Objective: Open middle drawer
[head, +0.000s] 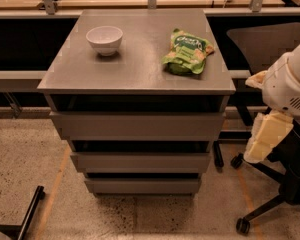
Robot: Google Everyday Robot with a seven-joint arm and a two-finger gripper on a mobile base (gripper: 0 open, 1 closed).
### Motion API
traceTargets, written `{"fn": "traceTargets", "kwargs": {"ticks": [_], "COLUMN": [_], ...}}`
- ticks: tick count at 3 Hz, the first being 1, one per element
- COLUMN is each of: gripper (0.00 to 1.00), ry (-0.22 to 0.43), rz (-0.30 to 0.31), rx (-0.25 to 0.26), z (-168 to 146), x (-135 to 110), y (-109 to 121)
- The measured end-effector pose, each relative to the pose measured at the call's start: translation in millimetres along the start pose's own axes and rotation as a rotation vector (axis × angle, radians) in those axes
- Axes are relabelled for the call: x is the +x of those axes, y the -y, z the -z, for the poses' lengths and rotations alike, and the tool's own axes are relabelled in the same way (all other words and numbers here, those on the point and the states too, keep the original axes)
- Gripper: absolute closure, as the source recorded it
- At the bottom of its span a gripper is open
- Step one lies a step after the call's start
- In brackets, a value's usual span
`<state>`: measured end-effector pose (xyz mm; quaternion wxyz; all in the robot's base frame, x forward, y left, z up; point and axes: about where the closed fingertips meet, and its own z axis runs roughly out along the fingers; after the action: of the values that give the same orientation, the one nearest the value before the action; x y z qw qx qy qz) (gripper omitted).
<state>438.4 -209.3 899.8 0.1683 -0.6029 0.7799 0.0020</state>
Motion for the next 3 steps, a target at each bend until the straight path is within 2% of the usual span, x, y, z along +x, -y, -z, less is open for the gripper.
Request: {"fn": "traceTargets", "kwargs": {"ticks": [2, 3], "gripper": [0.0, 0.0], "ry": [0.101, 0.157], "rz": [0.049, 0.02], "rx": [0.012, -0.026], "z": [-74, -123], "x": [-6, -5], "y": [-9, -9]}}
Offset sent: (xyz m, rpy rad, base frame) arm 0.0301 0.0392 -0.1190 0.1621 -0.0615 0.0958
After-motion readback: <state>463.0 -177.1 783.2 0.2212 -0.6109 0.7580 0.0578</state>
